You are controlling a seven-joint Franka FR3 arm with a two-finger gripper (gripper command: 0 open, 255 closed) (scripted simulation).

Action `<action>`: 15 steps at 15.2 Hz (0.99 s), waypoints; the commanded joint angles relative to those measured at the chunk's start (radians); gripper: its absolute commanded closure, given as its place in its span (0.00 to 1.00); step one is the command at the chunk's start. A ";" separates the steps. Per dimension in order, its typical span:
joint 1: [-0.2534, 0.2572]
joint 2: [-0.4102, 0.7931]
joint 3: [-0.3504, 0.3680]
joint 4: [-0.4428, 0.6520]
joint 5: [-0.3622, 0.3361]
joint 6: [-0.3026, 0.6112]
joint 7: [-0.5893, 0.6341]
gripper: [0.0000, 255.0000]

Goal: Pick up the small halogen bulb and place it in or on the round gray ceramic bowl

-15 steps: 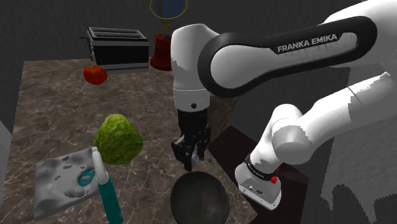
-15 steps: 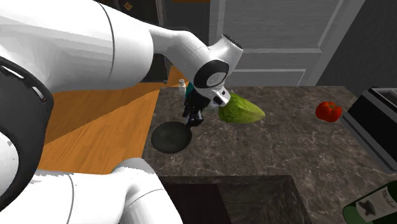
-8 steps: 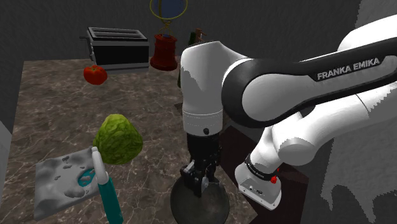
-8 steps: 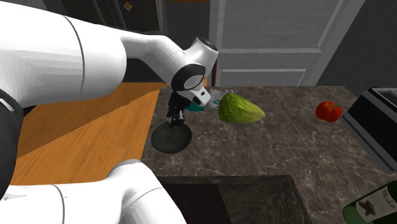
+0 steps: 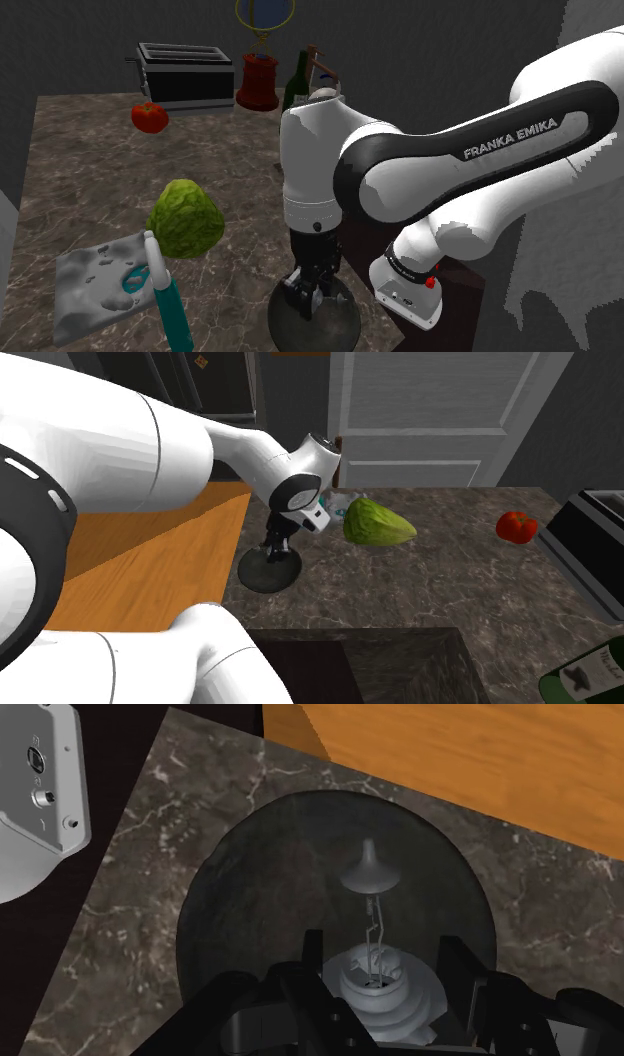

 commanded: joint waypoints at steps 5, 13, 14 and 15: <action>0.001 0.029 0.019 -0.022 0.017 0.051 -0.015 1.00; 0.001 0.029 0.019 -0.022 0.017 0.051 -0.015 0.00; 0.001 0.029 0.019 -0.022 0.017 0.051 -0.015 0.00; 0.001 0.029 0.019 -0.022 0.017 0.051 -0.015 0.00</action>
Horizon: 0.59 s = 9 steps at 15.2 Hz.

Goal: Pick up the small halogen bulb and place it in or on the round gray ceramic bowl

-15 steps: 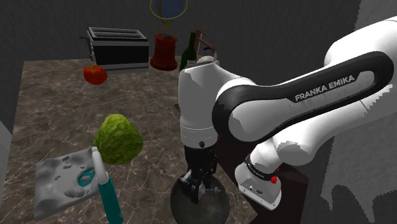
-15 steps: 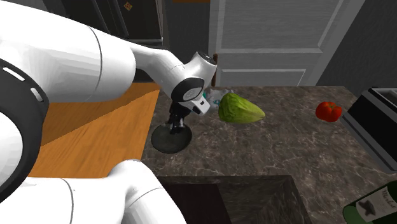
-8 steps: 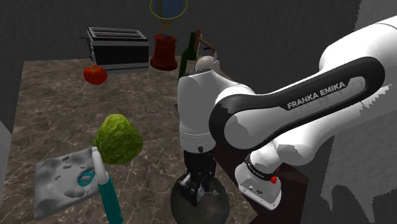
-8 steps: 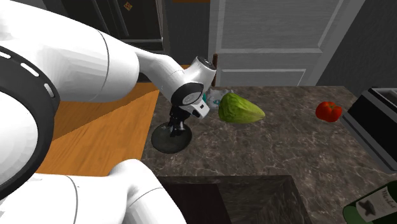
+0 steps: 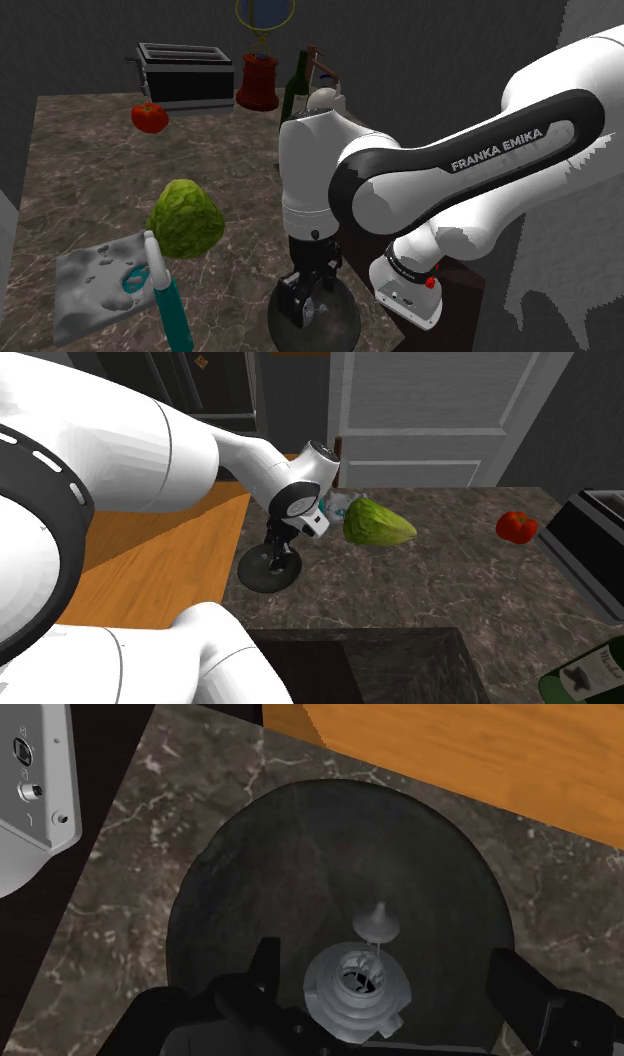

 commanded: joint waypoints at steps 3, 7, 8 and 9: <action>-0.026 -0.040 -0.056 0.063 -0.060 -0.109 0.011 0.00; -0.033 -0.046 -0.069 0.081 -0.074 -0.136 0.014 0.00; -0.033 -0.046 -0.069 0.081 -0.074 -0.136 0.014 0.00; -0.033 -0.046 -0.069 0.081 -0.074 -0.136 0.014 0.00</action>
